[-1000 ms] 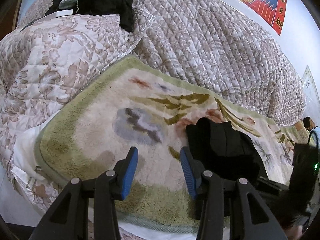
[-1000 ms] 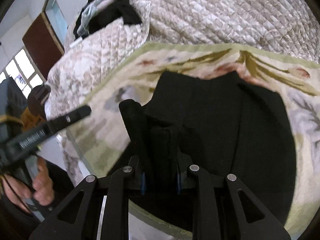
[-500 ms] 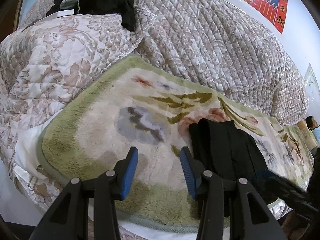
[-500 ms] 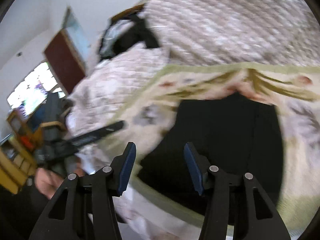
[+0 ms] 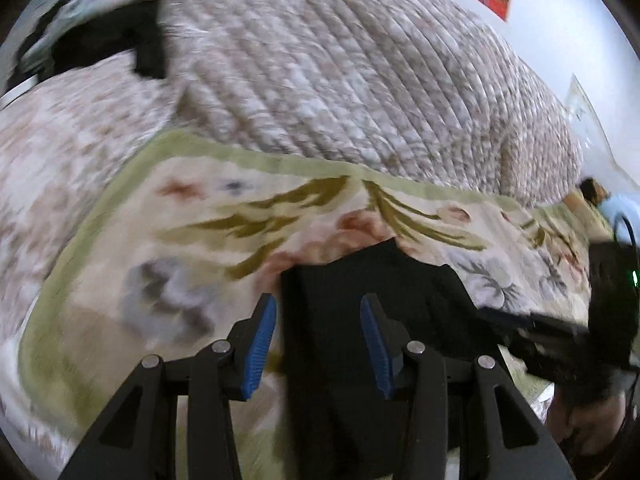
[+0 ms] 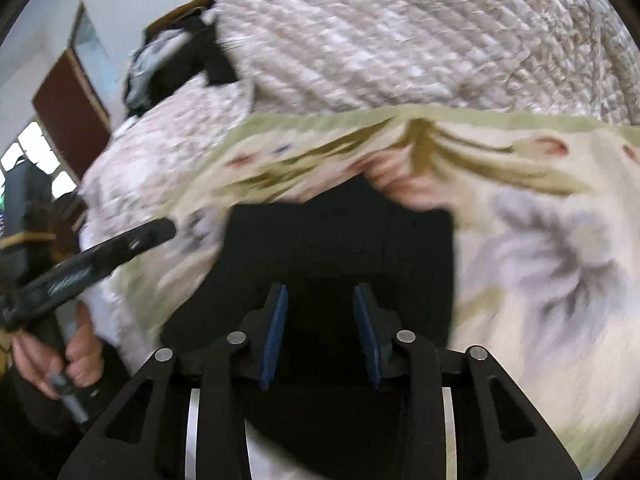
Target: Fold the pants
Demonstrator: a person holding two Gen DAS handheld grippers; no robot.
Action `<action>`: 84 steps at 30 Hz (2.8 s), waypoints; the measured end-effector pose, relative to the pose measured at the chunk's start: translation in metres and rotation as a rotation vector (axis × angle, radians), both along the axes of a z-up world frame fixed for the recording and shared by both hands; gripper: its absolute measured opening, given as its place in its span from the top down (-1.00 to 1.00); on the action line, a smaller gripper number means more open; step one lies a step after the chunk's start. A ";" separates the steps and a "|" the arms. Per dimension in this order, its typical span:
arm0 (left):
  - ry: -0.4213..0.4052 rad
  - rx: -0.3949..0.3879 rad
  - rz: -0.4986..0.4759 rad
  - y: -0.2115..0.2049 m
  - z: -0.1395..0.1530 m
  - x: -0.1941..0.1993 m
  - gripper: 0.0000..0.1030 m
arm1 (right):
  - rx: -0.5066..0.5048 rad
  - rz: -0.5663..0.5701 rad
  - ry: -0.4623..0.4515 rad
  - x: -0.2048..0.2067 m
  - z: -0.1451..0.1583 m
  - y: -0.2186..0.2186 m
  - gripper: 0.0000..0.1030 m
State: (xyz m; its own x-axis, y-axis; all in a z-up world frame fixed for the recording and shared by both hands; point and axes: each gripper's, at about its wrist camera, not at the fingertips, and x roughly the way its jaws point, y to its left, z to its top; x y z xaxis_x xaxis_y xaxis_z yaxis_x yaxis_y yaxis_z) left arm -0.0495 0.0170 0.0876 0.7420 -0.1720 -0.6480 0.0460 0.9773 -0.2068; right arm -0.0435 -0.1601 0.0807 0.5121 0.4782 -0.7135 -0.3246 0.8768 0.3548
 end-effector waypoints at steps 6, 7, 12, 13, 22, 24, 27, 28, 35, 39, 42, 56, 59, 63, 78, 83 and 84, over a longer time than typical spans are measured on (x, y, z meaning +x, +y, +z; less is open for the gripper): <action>0.082 0.021 -0.064 -0.022 -0.027 0.049 0.09 | -0.046 -0.041 0.053 0.053 -0.024 -0.012 0.71; 0.108 0.030 -0.068 -0.024 -0.037 0.053 0.09 | -0.057 -0.059 0.061 0.057 -0.030 -0.015 0.71; 0.119 0.014 -0.069 -0.021 -0.054 0.053 -0.02 | 0.000 -0.136 0.098 0.067 -0.054 -0.036 1.00; 0.117 0.004 -0.067 -0.020 -0.055 0.052 -0.04 | -0.009 -0.136 0.090 0.066 -0.054 -0.035 1.00; 0.089 -0.021 -0.044 -0.014 -0.045 0.039 -0.10 | 0.007 -0.154 0.052 0.051 -0.031 -0.040 0.91; 0.072 -0.013 -0.048 -0.014 -0.038 0.028 -0.09 | 0.002 -0.133 0.016 0.037 -0.019 -0.039 0.91; 0.036 0.004 -0.060 -0.018 -0.026 0.005 -0.06 | -0.014 -0.097 -0.020 0.012 -0.006 -0.032 0.91; 0.022 0.003 -0.068 -0.019 -0.022 -0.004 -0.05 | -0.027 -0.092 -0.029 0.004 -0.004 -0.030 0.91; 0.020 0.005 -0.128 -0.031 -0.024 -0.054 0.64 | -0.063 -0.028 -0.036 -0.057 -0.007 -0.018 0.91; 0.048 0.022 -0.129 -0.034 -0.035 -0.062 0.76 | -0.064 -0.017 -0.037 -0.073 -0.012 -0.017 0.91; 0.075 0.042 -0.109 -0.034 -0.044 -0.060 0.83 | -0.089 0.001 0.009 -0.070 -0.028 -0.016 0.90; 0.066 0.070 -0.082 -0.037 -0.048 -0.062 0.83 | -0.040 -0.005 0.002 -0.071 -0.030 -0.021 0.89; 0.072 0.070 -0.078 -0.037 -0.045 -0.062 0.83 | -0.002 -0.017 0.021 -0.069 -0.028 -0.026 0.85; 0.081 0.076 -0.060 -0.037 -0.041 -0.061 0.83 | -0.032 -0.014 -0.002 -0.072 -0.020 -0.021 0.79; 0.095 0.081 -0.025 -0.028 -0.034 -0.048 0.83 | -0.018 -0.051 0.001 -0.059 -0.013 -0.029 0.79; 0.084 0.088 -0.038 -0.032 -0.029 -0.038 0.77 | -0.023 -0.038 -0.015 -0.048 -0.008 -0.022 0.79; 0.087 0.087 -0.046 -0.033 -0.031 -0.034 0.69 | -0.028 -0.033 -0.009 -0.046 -0.010 -0.020 0.79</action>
State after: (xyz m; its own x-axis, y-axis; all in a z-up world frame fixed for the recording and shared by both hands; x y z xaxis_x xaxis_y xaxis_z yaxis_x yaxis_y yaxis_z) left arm -0.0839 -0.0155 0.0566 0.6747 -0.1447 -0.7237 0.0768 0.9890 -0.1262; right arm -0.0890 -0.1802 0.0708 0.5336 0.4411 -0.7216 -0.2983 0.8966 0.3275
